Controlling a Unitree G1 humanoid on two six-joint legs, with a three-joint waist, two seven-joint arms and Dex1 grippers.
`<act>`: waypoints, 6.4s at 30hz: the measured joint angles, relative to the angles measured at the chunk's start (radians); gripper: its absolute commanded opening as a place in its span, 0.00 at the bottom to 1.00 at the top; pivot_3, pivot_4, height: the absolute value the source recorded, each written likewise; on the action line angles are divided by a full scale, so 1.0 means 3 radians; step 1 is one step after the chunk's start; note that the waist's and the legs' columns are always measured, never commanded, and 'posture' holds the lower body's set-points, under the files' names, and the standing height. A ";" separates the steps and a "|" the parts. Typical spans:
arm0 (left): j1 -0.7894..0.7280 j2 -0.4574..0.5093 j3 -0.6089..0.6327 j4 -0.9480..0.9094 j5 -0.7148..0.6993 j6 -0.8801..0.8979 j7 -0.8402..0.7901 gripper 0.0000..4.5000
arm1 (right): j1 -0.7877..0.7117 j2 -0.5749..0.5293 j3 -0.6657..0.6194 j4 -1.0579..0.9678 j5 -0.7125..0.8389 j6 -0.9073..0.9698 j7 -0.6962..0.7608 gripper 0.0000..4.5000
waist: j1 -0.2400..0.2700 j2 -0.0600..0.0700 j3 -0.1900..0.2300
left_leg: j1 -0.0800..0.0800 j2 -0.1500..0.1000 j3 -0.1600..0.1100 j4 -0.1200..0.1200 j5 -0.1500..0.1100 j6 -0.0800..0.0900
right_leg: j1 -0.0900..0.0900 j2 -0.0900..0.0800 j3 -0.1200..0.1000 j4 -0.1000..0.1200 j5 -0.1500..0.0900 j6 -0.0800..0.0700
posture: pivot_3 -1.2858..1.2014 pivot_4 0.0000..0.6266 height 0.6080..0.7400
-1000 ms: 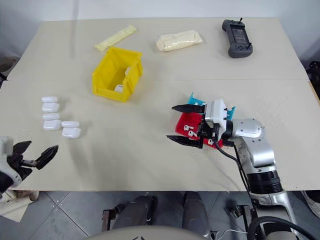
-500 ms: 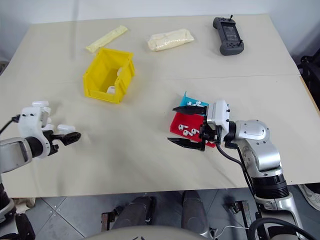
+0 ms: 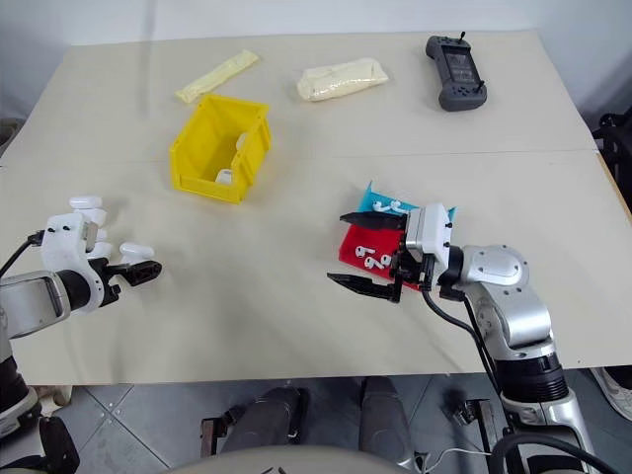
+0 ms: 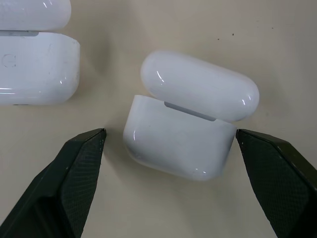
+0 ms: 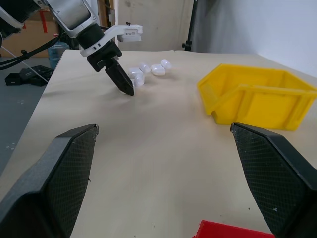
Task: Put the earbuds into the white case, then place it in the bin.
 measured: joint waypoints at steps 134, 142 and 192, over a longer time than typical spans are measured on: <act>0.0447 -0.1309 -0.2316 0.0521 0.0800 -0.5375 -0.4634 0.62 | -0.0747 -0.1956 0.1160 -0.1093 -0.0625 0.3368 -0.0900 0.11 | 0.0171 0.0003 0.0001 | 0.0030 0.0007 0.0045 0.0005 -0.0028 0.0038 | 0.0047 -0.0016 -0.0027 -0.0066 0.0019 0.0012 | 0.52 0.24 1.00; 0.0443 -0.1301 -0.2315 0.0521 0.0800 -0.5374 -0.4637 0.62 | -0.0746 -0.1945 0.1174 -0.1092 -0.0674 0.3312 -0.0881 0.11 | 0.0170 0.0003 0.0000 | 0.0030 0.0007 0.0045 0.0005 -0.0028 0.0038 | 0.0047 -0.0016 -0.0027 -0.0066 0.0019 0.0012 | 0.52 0.24 1.00; -0.0424 -0.1376 -0.2292 0.1439 0.0812 -0.5200 -0.5014 0.62 | 0.0983 0.0697 0.0086 -0.1149 0.0208 0.0229 -0.1160 0.11 | 0.0082 0.0000 0.0004 | 0.0038 0.0009 0.0039 0.0003 -0.0026 0.0035 | 0.0053 -0.0013 -0.0032 -0.0063 0.0024 0.0013 | 0.52 0.24 1.00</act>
